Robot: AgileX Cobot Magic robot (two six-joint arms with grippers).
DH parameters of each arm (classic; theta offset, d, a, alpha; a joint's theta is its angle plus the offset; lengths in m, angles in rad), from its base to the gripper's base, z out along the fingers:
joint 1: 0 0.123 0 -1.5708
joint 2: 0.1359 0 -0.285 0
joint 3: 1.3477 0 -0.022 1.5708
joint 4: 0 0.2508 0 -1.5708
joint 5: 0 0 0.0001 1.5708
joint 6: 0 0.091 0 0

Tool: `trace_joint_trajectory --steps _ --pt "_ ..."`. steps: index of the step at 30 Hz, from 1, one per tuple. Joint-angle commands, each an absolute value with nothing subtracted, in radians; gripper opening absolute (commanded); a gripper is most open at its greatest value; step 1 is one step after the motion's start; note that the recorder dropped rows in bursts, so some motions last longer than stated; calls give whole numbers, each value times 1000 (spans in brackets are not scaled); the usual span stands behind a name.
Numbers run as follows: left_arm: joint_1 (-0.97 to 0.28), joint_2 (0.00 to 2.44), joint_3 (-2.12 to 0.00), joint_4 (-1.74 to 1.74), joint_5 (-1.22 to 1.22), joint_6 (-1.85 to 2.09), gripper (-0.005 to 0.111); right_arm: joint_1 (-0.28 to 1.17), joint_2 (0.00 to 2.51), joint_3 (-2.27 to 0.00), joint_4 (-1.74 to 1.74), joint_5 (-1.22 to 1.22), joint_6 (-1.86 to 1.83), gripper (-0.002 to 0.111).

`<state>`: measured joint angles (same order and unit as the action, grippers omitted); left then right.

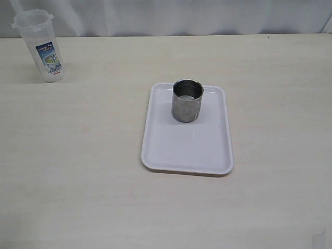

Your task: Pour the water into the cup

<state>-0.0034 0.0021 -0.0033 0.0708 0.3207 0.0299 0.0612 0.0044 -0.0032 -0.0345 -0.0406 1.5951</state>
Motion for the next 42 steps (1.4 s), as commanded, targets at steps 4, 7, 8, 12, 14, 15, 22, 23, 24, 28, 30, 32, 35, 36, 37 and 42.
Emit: trace_joint_trajectory --steps 4,7,8,12,14,15,22,23,24,28,30,32,35,36,37,42 --pt "-7 0 0 69 312 30 0 55 0 0 -38 107 1590 4" --pt "-7 0 0 69 312 30 0 55 0 0 -38 151 1590 4" --pt "-7 0 0 69 312 30 0 55 0 0 -38 167 1590 4" --pt "-7 0 0 69 312 30 0 55 0 0 -38 217 1590 4" --pt "-7 0 0 69 312 30 0 55 0 0 -38 232 1590 4" --pt "-7 0 0 69 312 30 0 55 0 0 -38 238 1590 4" --pt "-7 0 0 69 312 30 0 55 0 0 -38 241 1590 4" --pt "-7 0 0 69 312 30 0 55 0 0 -38 251 1590 4" --pt "-7 0 0 69 312 30 0 55 0 0 -38 267 1590 4" --pt "-7 0 0 69 314 30 0 55 0 0 -38 349 1590 4" --pt "-7 0 0 69 314 30 0 55 0 0 -38 347 1590 4" --pt "-7 0 0 69 314 30 0 55 0 0 -38 347 1590 4" --pt "-7 0 0 69 314 30 0 55 0 0 -38 347 1590 4" --pt "-7 0 0 69 314 30 0 55 0 0 -38 347 1590 4" --pt "-7 0 0 69 314 30 0 55 0 0 -38 347 1590 4" --pt "-7 0 0 69 314 30 0 57 0 0 -38 348 1590 4"
